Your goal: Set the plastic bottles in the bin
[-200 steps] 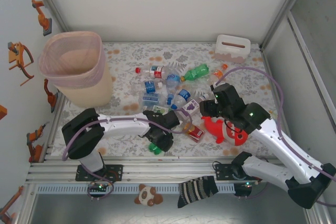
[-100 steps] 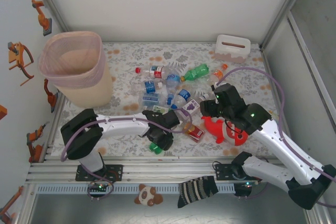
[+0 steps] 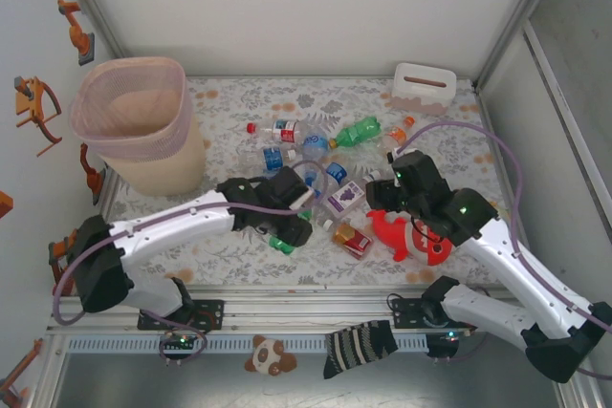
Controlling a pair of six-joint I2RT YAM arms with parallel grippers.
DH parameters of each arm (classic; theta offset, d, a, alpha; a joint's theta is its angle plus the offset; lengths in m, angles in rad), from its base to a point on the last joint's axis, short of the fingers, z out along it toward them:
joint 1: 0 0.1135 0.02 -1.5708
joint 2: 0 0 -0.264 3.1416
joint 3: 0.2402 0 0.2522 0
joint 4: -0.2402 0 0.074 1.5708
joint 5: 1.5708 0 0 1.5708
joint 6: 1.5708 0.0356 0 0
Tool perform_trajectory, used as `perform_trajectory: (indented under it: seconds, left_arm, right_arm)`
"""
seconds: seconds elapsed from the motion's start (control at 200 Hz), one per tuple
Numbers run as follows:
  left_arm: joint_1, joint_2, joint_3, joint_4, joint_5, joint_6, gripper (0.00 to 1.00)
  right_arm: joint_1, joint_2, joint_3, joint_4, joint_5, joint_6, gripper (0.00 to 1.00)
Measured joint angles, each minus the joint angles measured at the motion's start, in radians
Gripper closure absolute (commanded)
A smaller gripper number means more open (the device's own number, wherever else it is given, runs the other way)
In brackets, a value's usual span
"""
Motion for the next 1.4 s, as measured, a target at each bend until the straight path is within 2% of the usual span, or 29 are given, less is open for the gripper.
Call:
perform_trajectory:
  seconds: [0.345, 0.521, 0.721, 0.856, 0.996, 1.212, 1.397]
  left_arm:
    - [0.288, -0.066, 0.223, -0.097, 0.058, 0.008, 0.51]
    - [0.389, -0.065, 0.359, -0.119, 0.005, -0.052, 0.51]
    - [0.488, -0.011, 0.566, -0.165, -0.138, -0.188, 0.52]
    - [0.591, 0.058, 0.727, -0.210, -0.236, -0.309, 0.55]
    - [0.706, 0.100, 0.822, -0.236, -0.312, -0.458, 0.57]
    - [0.872, 0.173, 0.910, -0.271, -0.342, -0.698, 0.56]
    - [0.951, 0.266, 0.942, -0.336, -0.339, -0.875, 0.56]
  right_arm:
    - [0.000, 0.006, 0.014, 0.000, 0.003, -0.001, 0.26]
    - [0.000, 0.006, 0.028, 0.000, 0.003, -0.004, 0.25]
    - [0.000, 0.008, 0.033, 0.000, 0.003, -0.004, 0.26]
    - [0.000, 0.015, 0.043, 0.001, 0.003, -0.005, 0.26]
    - [0.000, 0.022, 0.047, 0.001, 0.002, -0.005, 0.26]
    - [0.000, 0.035, 0.048, 0.001, -0.002, -0.005, 0.26]
    - [0.000, 0.035, 0.052, 0.002, -0.002, -0.005, 0.26]
